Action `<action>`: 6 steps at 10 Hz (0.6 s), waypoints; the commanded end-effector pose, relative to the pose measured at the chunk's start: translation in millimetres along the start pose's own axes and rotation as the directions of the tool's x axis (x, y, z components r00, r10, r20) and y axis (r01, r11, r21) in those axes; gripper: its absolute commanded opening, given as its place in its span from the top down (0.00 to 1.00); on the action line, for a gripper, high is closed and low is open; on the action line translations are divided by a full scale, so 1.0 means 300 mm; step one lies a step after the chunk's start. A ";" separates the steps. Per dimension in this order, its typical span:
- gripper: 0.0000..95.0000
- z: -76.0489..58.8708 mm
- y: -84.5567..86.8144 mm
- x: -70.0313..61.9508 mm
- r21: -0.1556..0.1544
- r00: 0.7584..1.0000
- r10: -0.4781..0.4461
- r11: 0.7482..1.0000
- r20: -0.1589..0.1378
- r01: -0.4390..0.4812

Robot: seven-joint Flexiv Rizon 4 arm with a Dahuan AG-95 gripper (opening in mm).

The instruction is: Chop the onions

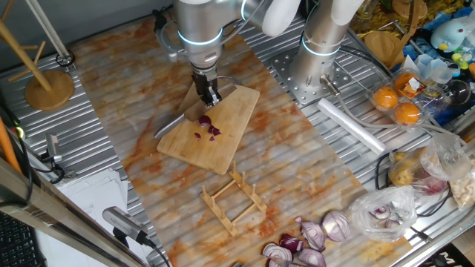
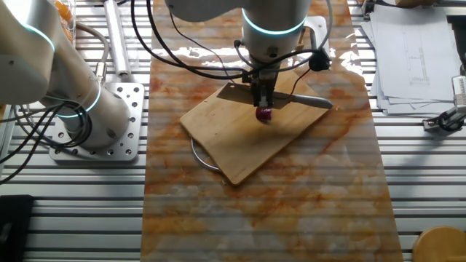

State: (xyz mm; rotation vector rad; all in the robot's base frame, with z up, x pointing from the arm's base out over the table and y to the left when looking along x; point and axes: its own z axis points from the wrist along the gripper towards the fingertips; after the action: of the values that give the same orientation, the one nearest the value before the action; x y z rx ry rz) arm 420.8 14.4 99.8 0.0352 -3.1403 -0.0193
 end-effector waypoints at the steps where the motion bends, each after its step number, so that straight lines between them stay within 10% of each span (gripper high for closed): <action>1: 1.00 0.003 -0.003 0.004 0.002 1.000 -0.009 1.000 -0.007 0.009; 6: 1.00 0.013 -0.003 0.002 0.001 1.000 -0.012 1.000 -0.005 0.012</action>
State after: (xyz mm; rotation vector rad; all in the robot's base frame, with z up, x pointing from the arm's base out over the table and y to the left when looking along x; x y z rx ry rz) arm 420.1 13.4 94.7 0.0528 -3.1380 -0.0170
